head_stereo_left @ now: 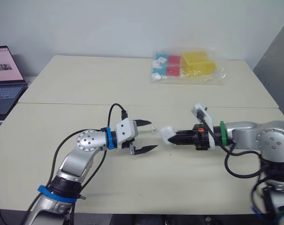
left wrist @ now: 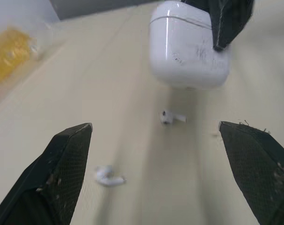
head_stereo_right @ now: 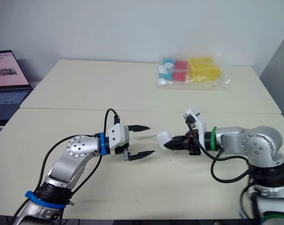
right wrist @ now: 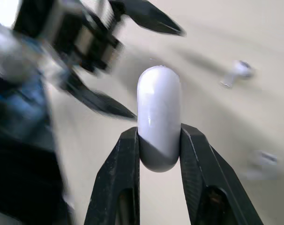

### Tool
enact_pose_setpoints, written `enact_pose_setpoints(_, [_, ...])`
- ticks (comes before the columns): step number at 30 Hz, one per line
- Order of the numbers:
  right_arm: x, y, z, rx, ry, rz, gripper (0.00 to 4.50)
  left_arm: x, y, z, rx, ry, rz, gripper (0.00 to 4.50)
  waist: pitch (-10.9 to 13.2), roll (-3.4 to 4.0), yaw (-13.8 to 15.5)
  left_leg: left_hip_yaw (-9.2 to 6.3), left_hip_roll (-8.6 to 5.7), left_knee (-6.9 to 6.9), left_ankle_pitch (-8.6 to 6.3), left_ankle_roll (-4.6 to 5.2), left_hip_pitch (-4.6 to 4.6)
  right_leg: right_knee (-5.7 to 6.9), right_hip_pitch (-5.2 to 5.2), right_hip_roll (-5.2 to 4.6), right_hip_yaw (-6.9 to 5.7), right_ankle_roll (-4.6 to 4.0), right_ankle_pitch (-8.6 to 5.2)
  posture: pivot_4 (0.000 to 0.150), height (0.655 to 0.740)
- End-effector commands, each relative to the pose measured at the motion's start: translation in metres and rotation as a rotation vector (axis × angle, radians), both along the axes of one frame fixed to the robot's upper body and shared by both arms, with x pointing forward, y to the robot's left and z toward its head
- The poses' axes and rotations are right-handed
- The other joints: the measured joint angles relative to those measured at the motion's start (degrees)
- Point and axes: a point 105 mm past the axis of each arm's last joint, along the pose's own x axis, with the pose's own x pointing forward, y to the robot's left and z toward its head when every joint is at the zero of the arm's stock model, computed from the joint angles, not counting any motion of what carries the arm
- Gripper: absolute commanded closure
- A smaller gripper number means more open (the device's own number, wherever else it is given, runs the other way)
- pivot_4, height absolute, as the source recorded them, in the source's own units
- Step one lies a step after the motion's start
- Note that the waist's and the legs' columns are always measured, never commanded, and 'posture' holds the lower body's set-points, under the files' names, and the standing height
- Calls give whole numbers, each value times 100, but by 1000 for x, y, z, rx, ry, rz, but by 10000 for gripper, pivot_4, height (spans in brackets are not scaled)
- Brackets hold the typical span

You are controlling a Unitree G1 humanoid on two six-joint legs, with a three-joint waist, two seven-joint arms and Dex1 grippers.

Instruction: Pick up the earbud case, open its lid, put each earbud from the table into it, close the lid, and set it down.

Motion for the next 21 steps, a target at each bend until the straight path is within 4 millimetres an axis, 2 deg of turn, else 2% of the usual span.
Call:
enact_pose_setpoints(1, [-1,4,11,-173,-211,211,37450,-11,-11,15,3,74,-35,0,1,1,0,-2,2,0,0,0,-7,-3,-5,5,-1,0,0,1500,7400])
enact_pose_setpoints(4, [2,2,10,-297,-286,333,37450,-17,-26,22,-18,134,-56,0,1,0,4,-11,10,1,0,1,-24,-7,-18,19,-3,-1,-1,1500,7400])
enact_pose_setpoints(7, [4,1,8,-374,-334,413,37450,-14,-35,26,-37,174,-24,0,2,-1,18,-8,9,10,1,-1,-60,5,-52,18,1,-2,-1,1500,7400])
enact_pose_setpoints(11, [4,11,13,-375,-359,494,37450,-9,-48,30,17,107,-55,0,2,-1,24,-6,8,12,1,-1,-58,6,-52,17,4,-3,0,1500,7400])
enact_pose_setpoints(16, [10,12,13,-397,-372,511,37450,-12,-48,28,66,111,-75,0,2,-1,24,-8,9,11,1,-1,-53,11,-51,17,3,-4,0,1500,7400])
enact_pose_setpoints(21, [9,21,15,-378,-380,532,37450,-7,-55,31,44,65,-74,0,3,0,34,-8,8,13,1,-1,-55,12,-51,15,4,-5,1,1500,7400])
